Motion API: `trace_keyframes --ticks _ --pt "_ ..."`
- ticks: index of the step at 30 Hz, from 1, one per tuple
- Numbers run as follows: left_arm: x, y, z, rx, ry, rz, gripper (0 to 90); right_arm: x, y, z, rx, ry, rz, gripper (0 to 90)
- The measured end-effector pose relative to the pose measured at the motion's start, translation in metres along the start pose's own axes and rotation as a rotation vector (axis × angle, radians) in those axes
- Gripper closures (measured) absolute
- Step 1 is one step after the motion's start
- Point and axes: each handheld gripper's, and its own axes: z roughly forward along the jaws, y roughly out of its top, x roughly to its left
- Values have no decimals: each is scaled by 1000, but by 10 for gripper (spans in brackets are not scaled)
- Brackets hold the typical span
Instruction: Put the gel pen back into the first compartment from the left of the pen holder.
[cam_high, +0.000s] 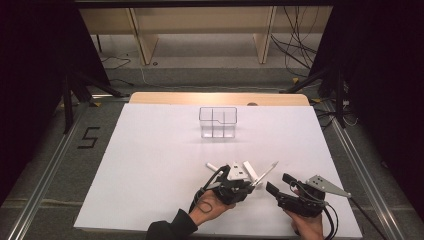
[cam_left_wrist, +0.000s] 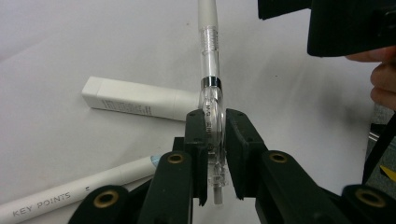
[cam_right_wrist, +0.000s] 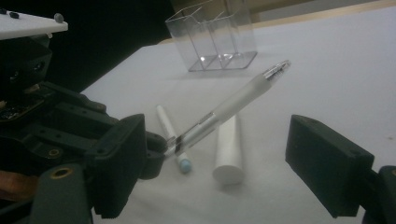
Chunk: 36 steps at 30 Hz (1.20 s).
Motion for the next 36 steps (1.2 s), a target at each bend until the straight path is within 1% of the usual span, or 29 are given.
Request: trace_keyframes --ticks 4,8,12,16,22,25,29,31,33,36 --pt "1 0 -4 -11 0 1 792 1 0 4 4 28 25 217" --pt "2 0 -8 -21 -2 -1 791 2 2 7 6 44 42 221" --pt "3 -1 -11 -29 -1 -3 791 2 4 11 2 71 77 226" --pt "5 -2 -14 -39 -1 -5 791 1 5 14 8 93 123 235" --pt "6 -3 -19 -52 -5 -3 791 0 9 24 23 151 202 259" --pt "7 -4 -21 -64 -4 -2 791 -1 11 30 26 175 232 294" --pt "8 -4 -24 -77 -8 -7 791 -3 13 35 22 197 296 359" --pt "8 -4 -25 -77 -6 -3 791 -4 13 37 19 204 314 383" --pt "8 -5 -26 -77 -7 -1 791 -4 13 39 19 213 320 409" --pt "6 -6 -26 -83 -8 3 791 -4 12 43 23 234 351 448"
